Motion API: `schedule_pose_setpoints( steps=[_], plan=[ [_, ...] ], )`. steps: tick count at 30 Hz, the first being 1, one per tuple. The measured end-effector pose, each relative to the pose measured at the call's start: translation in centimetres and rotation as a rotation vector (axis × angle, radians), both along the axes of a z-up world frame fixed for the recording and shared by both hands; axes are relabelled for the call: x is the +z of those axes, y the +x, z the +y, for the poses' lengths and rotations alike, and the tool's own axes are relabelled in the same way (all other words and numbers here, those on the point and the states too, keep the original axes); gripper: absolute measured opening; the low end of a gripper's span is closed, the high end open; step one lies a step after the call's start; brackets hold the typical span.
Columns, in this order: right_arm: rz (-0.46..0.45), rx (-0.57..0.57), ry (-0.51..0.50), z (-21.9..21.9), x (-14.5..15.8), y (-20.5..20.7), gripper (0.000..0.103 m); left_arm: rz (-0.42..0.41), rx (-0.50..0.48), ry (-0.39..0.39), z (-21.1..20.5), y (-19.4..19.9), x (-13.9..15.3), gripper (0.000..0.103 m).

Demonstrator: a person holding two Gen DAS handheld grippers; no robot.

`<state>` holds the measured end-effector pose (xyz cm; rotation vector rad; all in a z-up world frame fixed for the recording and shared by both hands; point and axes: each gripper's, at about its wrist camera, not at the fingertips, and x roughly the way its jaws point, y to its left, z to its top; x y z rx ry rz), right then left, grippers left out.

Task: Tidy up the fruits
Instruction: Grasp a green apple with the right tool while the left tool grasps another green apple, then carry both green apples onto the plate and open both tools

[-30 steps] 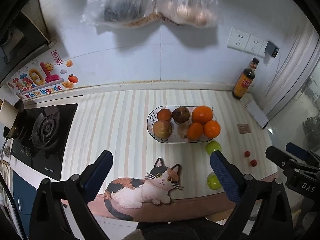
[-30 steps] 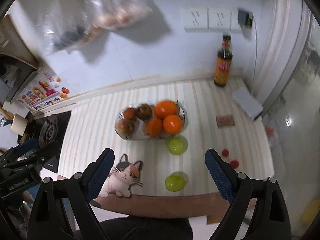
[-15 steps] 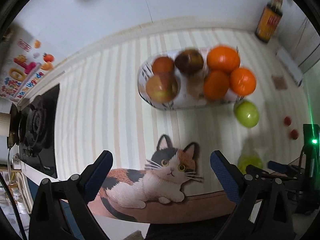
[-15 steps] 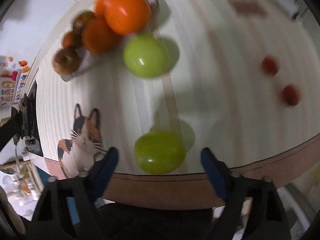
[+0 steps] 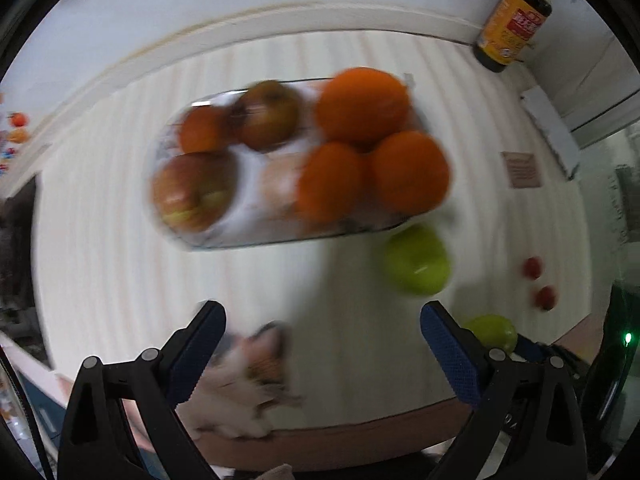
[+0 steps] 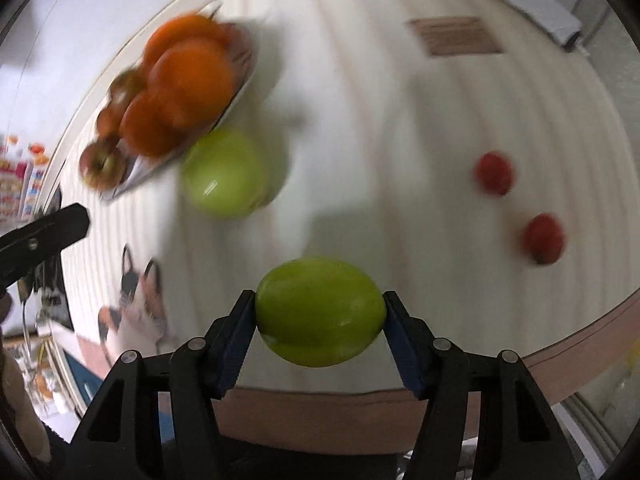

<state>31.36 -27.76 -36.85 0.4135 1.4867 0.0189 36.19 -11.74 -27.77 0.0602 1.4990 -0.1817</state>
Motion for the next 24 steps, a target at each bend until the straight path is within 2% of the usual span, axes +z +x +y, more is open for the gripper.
schedule_pose_setpoints(
  steps=[6, 9, 10, 11, 13, 14, 20, 24],
  plan=[
    [-0.001, -0.043, -0.014, -2.9, -0.3, 1.4, 0.065, 0.137, 0.015, -0.091, -3.8, 2.7, -4.3, 0.1],
    [0.002, -0.052, -0.02, -3.6, -0.5, 1.9, 0.065, 0.166, 0.008, -0.088, -5.0, 3.2, -6.2, 0.097],
    [0.003, -0.054, -0.021, -3.9, -0.5, 2.1, 0.065, 0.169, 0.003, -0.087, -5.4, 3.3, -6.6, 0.094],
    [0.004, -0.055, -0.023, -4.1, -0.5, 2.3, 0.065, 0.165, 0.0, -0.084, -5.6, 3.3, -6.8, 0.084],
    [0.004, -0.054, -0.027, -4.5, -0.5, 2.6, 0.065, 0.157, -0.008, -0.071, -6.1, 3.2, -7.3, 0.059],
    [0.005, -0.054, -0.029, -4.7, -0.5, 2.8, 0.065, 0.15, -0.014, -0.067, -6.3, 3.2, -7.5, 0.057],
    [0.007, -0.041, -0.031, -5.4, -0.2, 3.2, 0.065, 0.098, -0.046, -0.032, -5.0, 1.6, -6.7, 0.056],
    [-0.004, 0.018, -0.009, -2.7, -0.4, 4.0, 0.065, 0.082, -0.029, -0.037, -1.1, -0.2, -5.8, 0.056]
  ],
)
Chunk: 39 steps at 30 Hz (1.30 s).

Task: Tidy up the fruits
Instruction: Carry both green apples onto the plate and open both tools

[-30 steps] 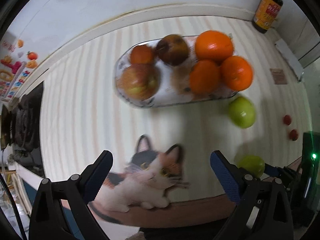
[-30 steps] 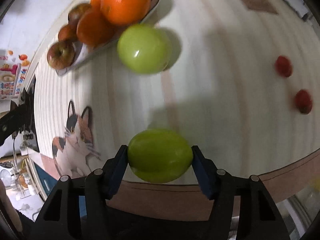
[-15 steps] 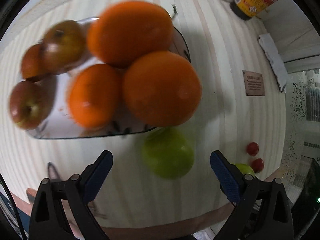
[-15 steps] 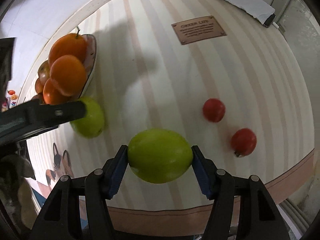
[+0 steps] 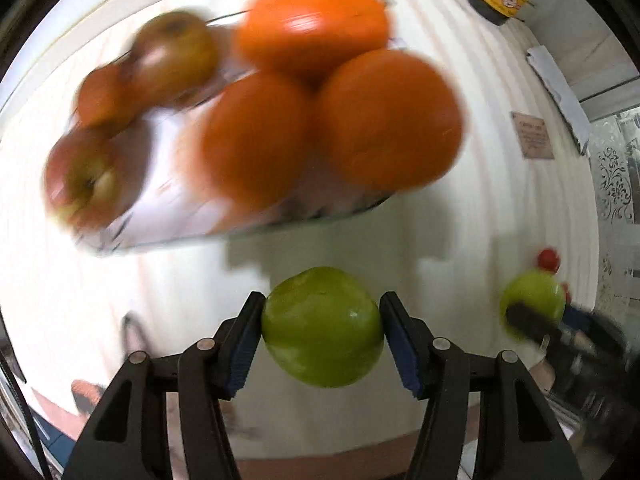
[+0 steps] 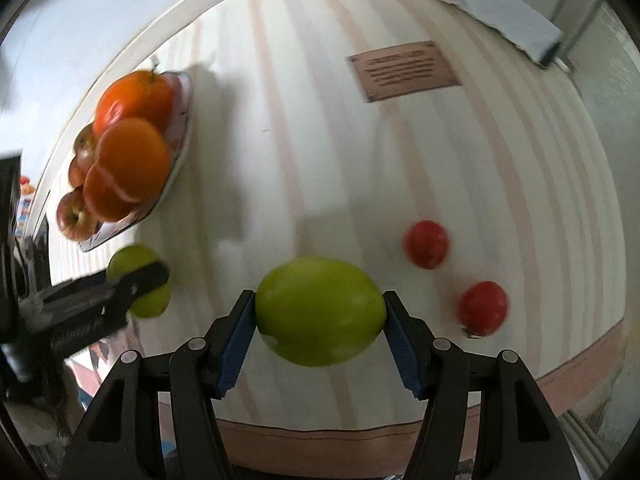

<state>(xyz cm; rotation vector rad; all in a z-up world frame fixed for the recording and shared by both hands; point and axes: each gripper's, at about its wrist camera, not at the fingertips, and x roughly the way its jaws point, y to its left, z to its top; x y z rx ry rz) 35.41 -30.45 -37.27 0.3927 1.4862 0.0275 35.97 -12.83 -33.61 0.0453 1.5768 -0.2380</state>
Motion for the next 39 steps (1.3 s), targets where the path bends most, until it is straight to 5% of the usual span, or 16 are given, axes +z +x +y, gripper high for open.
schedule_pose_setpoints(
  steps=[8, 24, 32, 39],
  plan=[
    [0.0, 0.097, -0.001, 3.9, -1.4, 1.3, 0.066, 0.041, 0.145, 0.02, 7.3, -2.0, -0.9, 0.056],
    [-0.023, 0.128, -0.044, 3.2, -0.1, 1.2, 0.065, 0.014, 0.189, -0.003, 9.7, -2.4, -1.0, 0.056],
    [-0.112, 0.168, 0.044, 6.2, 3.8, 2.9, 0.065, -0.051, 0.243, -0.106, 12.8, -1.1, 4.7, 0.056],
    [-0.193, 0.249, 0.136, 12.1, 7.4, 7.7, 0.065, -0.123, 0.322, -0.204, 17.4, 4.7, 10.4, 0.056]
  ],
)
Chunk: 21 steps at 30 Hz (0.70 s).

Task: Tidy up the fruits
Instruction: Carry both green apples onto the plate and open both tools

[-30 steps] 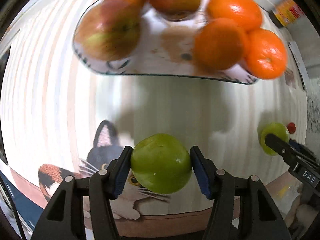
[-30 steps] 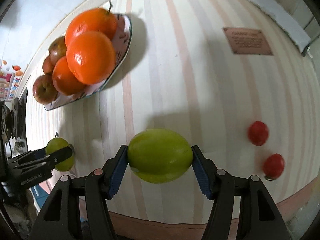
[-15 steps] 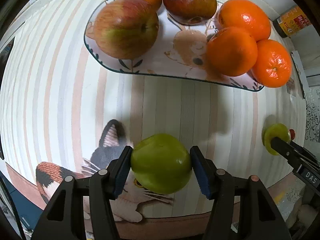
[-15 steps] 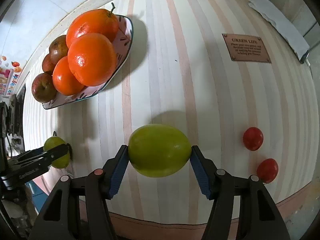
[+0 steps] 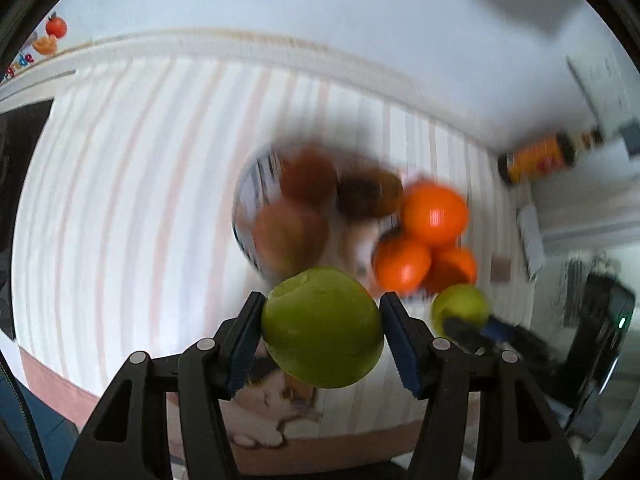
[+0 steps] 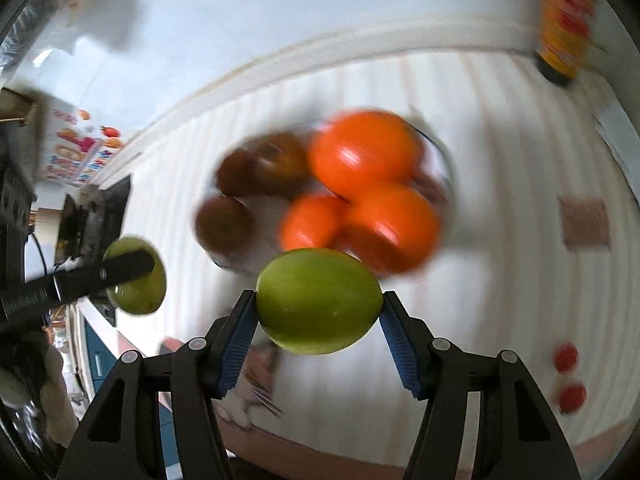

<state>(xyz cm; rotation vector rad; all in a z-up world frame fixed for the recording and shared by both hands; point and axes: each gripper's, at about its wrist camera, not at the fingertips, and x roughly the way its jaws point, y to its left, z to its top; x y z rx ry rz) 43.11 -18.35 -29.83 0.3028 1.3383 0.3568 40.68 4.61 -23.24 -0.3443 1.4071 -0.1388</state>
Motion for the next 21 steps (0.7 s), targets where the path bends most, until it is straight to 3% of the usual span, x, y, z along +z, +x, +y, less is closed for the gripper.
schedule_pose_setpoints(
  steps=[4, 11, 18, 21],
  plan=[
    [-0.002, 0.043, -0.001, 3.5, 0.1, 3.5, 0.065, -0.001, 0.026, 0.021, 2.1, 4.3, -0.2, 0.056],
    [0.089, 0.102, -0.06, 7.1, -2.7, 6.5, 0.065, 0.106, 0.05, 0.018, 4.0, 9.3, -4.4, 0.056],
    [0.155, 0.09, -0.076, 7.5, -4.3, 7.0, 0.065, 0.201, 0.038, -0.003, 4.2, 10.5, -7.7, 0.057],
    [0.181, 0.064, -0.037, 7.7, -4.5, 7.6, 0.077, 0.254, 0.031, -0.029, 3.8, 10.5, -8.8, 0.057]
  ],
)
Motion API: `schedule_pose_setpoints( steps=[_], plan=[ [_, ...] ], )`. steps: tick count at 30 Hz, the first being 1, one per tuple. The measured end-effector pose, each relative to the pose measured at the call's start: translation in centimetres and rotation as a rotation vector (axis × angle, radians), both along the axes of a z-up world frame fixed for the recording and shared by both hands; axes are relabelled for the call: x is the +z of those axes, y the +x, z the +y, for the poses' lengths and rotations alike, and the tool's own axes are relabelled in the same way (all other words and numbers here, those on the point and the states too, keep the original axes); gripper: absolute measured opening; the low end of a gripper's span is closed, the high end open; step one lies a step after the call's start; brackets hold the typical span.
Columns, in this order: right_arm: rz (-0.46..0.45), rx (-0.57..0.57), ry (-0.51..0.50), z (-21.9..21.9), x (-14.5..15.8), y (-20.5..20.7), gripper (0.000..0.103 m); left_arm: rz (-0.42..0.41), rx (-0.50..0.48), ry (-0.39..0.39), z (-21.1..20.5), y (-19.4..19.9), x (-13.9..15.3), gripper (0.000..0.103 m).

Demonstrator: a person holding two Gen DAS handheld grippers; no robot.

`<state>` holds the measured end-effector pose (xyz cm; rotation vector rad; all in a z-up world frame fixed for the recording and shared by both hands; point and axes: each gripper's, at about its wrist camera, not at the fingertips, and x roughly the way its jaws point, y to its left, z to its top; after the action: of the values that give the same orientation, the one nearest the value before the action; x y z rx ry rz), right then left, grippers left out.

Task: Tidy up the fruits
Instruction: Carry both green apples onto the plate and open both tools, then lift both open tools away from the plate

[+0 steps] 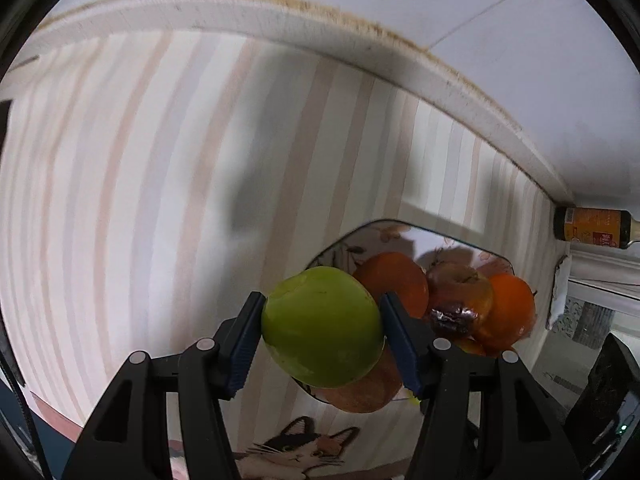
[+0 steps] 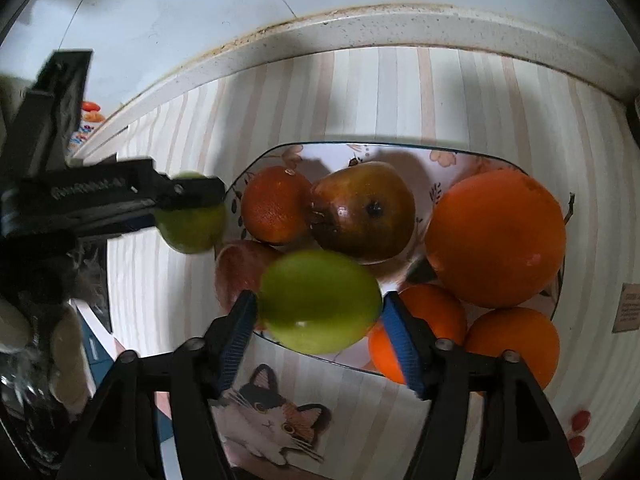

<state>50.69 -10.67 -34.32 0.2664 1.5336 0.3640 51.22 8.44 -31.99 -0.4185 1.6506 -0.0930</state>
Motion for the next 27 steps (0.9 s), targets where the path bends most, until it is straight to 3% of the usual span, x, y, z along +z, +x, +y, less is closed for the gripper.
schedule_pose_setpoints(
  steps=[2, 4, 6, 8, 18, 21, 25, 27],
  plan=[
    [0.006, -0.015, 0.004, 0.1, 0.1, 0.2, 0.082, 0.004, -0.008, -0.013, -0.3, 0.0, -0.3, 0.058],
    [0.004, -0.021, -0.005, 0.1, 0.3, 0.3, 0.086, 0.026, -0.015, -0.013, -0.5, 0.2, -0.5, 0.068],
    [-0.001, -0.03, -0.011, 0.1, 0.6, 0.2, 0.088, 0.024, -0.019, -0.028, -0.6, 0.4, -0.4, 0.085],
    [0.0, -0.036, -0.014, 0.0, 0.7, 0.2, 0.089, 0.021, -0.032, -0.027, -0.6, 0.5, -0.2, 0.09],
    [-0.047, -0.077, -0.041, -1.3, 2.5, -0.7, 0.089, -0.014, -0.066, 0.008, -0.5, -0.1, 1.3, 0.092],
    [-0.11, -0.094, -0.115, -2.0, 4.1, -1.2, 0.096, -0.085, -0.077, 0.069, -0.4, -1.0, 3.2, 0.092],
    [-0.195, -0.1, -0.23, -2.7, 6.0, -2.7, 0.096, -0.213, -0.098, 0.216, -0.5, -3.9, 6.4, 0.092],
    [-0.211, -0.108, -0.253, -3.1, 6.5, -3.5, 0.096, -0.248, -0.097, 0.249, -0.6, -5.3, 7.3, 0.092]
  ],
)
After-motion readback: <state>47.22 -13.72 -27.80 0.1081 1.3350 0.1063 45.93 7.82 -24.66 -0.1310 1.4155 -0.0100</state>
